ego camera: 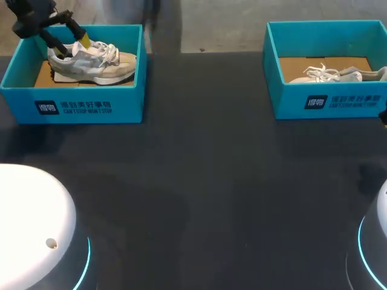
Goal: Take the shoe out of the shoebox, open the shoe tongue, remove and reinsert the insole, then place the shoe into the shoebox
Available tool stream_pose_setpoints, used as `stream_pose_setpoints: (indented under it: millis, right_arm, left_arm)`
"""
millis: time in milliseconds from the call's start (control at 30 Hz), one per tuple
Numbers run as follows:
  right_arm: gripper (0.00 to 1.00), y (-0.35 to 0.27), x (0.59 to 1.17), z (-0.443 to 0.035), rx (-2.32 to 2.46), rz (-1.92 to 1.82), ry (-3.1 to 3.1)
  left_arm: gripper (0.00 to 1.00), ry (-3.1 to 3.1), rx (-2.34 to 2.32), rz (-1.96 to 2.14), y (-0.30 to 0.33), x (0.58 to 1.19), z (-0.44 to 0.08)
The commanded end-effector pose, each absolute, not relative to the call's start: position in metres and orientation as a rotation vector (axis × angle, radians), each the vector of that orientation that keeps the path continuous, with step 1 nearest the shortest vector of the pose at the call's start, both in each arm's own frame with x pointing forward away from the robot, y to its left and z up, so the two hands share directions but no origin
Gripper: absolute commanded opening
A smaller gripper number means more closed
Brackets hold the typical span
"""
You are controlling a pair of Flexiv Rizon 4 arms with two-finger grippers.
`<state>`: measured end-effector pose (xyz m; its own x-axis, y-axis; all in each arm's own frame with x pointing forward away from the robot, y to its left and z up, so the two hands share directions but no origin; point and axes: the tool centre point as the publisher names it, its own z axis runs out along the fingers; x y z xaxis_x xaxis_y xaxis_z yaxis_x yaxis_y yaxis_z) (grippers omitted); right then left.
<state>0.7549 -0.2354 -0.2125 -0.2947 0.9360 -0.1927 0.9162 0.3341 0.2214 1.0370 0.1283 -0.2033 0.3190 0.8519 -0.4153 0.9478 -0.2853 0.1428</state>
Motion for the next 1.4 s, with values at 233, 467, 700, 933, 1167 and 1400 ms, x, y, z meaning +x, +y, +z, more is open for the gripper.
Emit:
stream_pose_setpoints:
  millis: [233,467,700,933,1167,1400]
  right_arm:
    - [1.0,-0.236,0.755,-0.213,1.659,0.1,2.318]
    - [1.0,-0.236,0.755,-0.213,1.659,0.1,2.318]
    - [1.0,-0.236,0.755,-0.213,1.659,0.1,2.318]
    - [1.0,-0.236,0.755,-0.213,1.659,0.1,2.318]
    - [1.0,-0.236,0.755,-0.213,1.659,0.1,2.318]
    - [1.0,-0.236,0.755,-0.213,1.659,0.1,2.318]
  left_arm:
    - [1.0,1.652,2.315,-0.288,0.162,1.084,-0.214]
    - [1.0,1.676,2.368,-0.18,0.182,1.109,-0.229]
    - [1.0,1.708,2.394,-0.072,0.198,1.136,-0.242]
    - [1.0,1.686,2.415,0.007,0.206,1.15,-0.246]
    - [1.0,1.711,2.365,0.05,0.209,1.154,-0.245]
    - [1.0,1.711,2.365,0.05,0.209,1.154,-0.245]
